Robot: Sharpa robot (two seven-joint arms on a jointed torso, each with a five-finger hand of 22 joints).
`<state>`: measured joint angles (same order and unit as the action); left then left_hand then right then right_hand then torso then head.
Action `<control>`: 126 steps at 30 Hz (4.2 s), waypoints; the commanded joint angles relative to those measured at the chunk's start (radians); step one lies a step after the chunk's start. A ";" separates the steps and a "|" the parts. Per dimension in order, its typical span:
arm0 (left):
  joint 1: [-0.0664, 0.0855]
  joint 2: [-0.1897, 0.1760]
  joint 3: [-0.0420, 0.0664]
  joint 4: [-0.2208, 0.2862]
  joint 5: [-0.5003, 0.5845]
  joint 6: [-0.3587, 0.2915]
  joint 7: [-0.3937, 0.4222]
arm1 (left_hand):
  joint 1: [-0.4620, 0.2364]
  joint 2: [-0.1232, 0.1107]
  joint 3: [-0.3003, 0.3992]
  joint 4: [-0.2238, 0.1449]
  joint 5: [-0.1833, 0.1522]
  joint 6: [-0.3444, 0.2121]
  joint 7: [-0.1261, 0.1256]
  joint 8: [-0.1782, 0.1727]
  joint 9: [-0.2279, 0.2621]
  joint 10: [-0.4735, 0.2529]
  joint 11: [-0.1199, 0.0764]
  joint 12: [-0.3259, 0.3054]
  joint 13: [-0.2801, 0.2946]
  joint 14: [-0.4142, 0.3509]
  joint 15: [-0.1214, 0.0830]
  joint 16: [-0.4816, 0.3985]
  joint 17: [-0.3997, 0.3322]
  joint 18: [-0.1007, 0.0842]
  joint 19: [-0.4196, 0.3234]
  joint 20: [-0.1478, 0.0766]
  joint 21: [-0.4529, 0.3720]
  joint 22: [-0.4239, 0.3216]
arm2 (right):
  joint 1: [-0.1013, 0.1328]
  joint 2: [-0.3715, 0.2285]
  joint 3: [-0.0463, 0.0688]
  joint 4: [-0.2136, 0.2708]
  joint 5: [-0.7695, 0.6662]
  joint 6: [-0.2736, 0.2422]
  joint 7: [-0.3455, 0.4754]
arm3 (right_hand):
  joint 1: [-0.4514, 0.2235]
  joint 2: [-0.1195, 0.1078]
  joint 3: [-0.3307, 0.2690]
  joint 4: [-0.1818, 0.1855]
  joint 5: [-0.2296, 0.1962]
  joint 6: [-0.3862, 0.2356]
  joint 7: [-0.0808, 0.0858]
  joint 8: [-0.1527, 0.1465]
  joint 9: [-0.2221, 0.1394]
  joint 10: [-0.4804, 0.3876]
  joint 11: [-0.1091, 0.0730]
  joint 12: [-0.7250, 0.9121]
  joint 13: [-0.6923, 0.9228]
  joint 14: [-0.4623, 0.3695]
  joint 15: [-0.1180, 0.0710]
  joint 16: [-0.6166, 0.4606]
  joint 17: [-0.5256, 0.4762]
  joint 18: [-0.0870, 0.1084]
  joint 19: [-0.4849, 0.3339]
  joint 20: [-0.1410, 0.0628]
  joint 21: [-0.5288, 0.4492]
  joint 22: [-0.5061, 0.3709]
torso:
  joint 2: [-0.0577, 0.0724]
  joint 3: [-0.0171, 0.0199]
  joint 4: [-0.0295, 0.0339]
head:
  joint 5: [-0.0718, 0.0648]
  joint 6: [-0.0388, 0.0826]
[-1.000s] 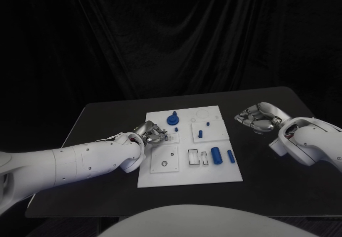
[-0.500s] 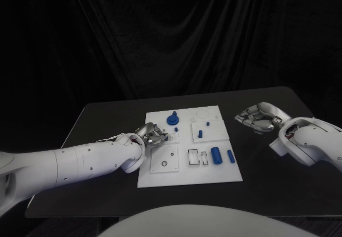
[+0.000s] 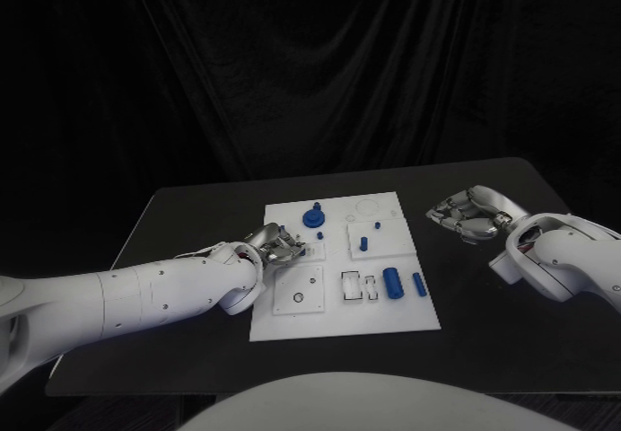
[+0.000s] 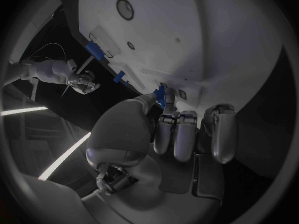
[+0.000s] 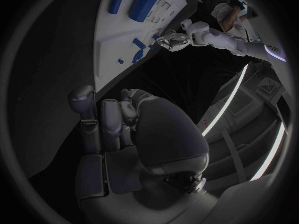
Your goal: Assemble the parts on the task board
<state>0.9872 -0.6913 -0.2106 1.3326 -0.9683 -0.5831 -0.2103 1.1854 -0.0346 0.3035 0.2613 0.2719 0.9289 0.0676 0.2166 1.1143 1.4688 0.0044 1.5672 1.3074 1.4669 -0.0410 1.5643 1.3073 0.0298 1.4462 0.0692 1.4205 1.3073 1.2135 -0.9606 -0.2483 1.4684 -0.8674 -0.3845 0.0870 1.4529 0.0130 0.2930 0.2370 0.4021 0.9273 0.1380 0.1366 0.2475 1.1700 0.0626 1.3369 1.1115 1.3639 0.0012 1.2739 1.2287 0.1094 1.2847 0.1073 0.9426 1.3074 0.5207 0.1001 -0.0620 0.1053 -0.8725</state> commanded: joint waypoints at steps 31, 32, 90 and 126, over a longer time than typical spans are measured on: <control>-0.009 -0.002 0.000 -0.005 0.000 0.055 -0.013 | -0.140 0.021 -0.192 0.030 -0.119 -0.032 0.029 -0.042 -0.018 0.102 0.024 0.004 0.263 0.104 0.017 0.006 0.263 0.027 -0.021 0.019 -0.034 0.147 | -0.004 0.004 0.001 -0.003 0.000 0.016 -0.025 | 0.009 -0.011 0.008 -0.006 0.008 0.003 0.003 0.003 0.001 -0.010 0.001 -0.008 -0.006 -0.009 -0.002 -0.010 -0.008 0.017 -0.010 0.000 -0.017 0.093 | 0.000 0.0002 0.0000 | 0.006 0.000; -0.009 -0.002 0.000 -0.005 0.000 0.052 -0.007 | -0.141 0.023 -0.194 0.029 -0.117 -0.031 0.028 -0.042 -0.018 0.102 0.024 0.004 0.263 0.104 0.017 0.006 0.263 0.026 -0.019 0.019 -0.032 0.148 | -0.005 0.004 0.001 -0.003 0.000 0.016 -0.025 | 0.009 -0.011 0.008 -0.006 0.008 0.003 0.003 0.003 0.001 -0.010 0.001 -0.008 -0.006 -0.009 -0.002 -0.010 -0.008 0.017 -0.010 0.000 -0.017 0.093 | 0.000 0.0001 0.0000 | 0.006 0.000; -0.009 0.005 0.000 -0.013 0.000 0.014 0.056 | -0.077 0.113 -0.265 0.028 0.070 0.000 -0.020 0.130 0.152 0.102 -0.017 0.004 0.263 0.104 -0.018 0.006 0.263 0.019 0.002 -0.013 -0.015 0.172 | -0.005 -0.002 0.001 0.002 0.000 0.016 -0.031 | 0.012 -0.008 0.016 -0.011 0.012 0.001 0.004 0.003 0.001 -0.012 0.001 -0.011 -0.009 -0.011 -0.001 -0.014 -0.012 0.018 -0.013 0.000 -0.025 0.091 | 0.000 0.0003 0.0002 | 0.001 0.000; -0.009 -0.001 0.000 0.000 0.000 0.020 0.027 | -0.033 0.092 -0.256 0.024 0.081 -0.002 -0.028 0.174 0.203 0.102 -0.024 0.004 0.263 0.104 -0.024 0.006 0.263 0.018 0.006 -0.019 -0.014 0.176 | -0.005 0.000 0.001 -0.002 0.000 0.022 -0.034 | 0.013 -0.007 0.019 -0.014 0.014 0.000 0.004 0.003 0.001 -0.013 0.001 -0.012 -0.010 -0.012 -0.001 -0.015 -0.014 0.019 -0.015 0.000 -0.029 0.091 | 0.000 0.0006 0.0001 | 0.002 0.000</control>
<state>0.9796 -0.6934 -0.2116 1.3333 -0.9728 -0.5725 -0.1738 1.1447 0.0584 0.0420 0.2883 0.3553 0.9273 0.0479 0.3871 1.3081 1.4672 -0.0117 1.5672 1.3074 1.4670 -0.0554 1.5643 1.3073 0.0456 1.4531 0.0552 1.4052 1.3074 1.2109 -0.9600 -0.2483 1.4657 -0.8674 -0.3706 0.0671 1.4579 0.0080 0.3081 0.2219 0.4099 0.9274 0.1380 0.1366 0.2475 1.1628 0.0627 1.3291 1.1024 1.3574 0.0019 1.2622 1.2158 0.1094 1.2776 0.1074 0.9168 1.3075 0.5203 0.1006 -0.0617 0.1091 -0.8725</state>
